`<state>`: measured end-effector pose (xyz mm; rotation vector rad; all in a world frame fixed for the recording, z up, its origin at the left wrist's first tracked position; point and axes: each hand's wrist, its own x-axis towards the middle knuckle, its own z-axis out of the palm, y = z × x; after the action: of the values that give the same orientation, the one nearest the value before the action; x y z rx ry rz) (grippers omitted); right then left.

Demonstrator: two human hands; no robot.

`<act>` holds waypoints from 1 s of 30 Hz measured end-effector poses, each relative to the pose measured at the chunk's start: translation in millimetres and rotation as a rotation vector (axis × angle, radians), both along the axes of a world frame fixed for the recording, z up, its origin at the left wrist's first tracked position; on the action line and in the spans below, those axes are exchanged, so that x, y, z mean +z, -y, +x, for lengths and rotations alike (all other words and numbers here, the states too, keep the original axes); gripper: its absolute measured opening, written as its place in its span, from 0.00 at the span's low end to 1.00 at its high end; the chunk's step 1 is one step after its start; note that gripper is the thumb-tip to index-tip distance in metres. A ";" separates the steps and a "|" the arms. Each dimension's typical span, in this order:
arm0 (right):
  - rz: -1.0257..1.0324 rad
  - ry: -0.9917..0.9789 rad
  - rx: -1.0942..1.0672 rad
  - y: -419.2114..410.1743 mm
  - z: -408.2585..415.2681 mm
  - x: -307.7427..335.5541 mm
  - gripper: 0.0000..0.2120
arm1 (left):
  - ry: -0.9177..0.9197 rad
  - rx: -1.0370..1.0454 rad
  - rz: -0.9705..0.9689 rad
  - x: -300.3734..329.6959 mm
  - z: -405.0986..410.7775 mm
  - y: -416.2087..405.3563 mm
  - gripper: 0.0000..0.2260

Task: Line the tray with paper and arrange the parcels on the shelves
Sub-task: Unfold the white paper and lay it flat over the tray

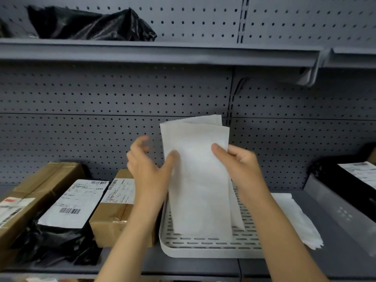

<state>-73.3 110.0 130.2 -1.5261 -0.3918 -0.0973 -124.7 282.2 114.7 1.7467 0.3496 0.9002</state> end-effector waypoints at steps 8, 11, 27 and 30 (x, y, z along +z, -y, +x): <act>-0.112 0.179 0.034 1.2 -5.8 2.2 0.16 | 0.058 -0.456 -0.096 3.6 -13.2 51.8 0.09; -0.109 0.122 0.152 6.2 -8.2 4.9 0.09 | 0.073 -0.479 -0.170 7.4 -14.0 48.1 0.11; 0.079 0.044 0.053 7.1 -5.4 -1.1 0.10 | -0.006 -0.614 -0.388 2.0 -13.2 48.9 0.10; -0.003 0.062 0.038 5.4 -4.4 -1.7 0.03 | -0.028 -0.648 -0.396 0.2 -10.4 48.9 0.12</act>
<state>-77.7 104.5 128.5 -1.5209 -0.4703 -0.1140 -135.0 233.2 114.9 1.3698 -0.0335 0.3092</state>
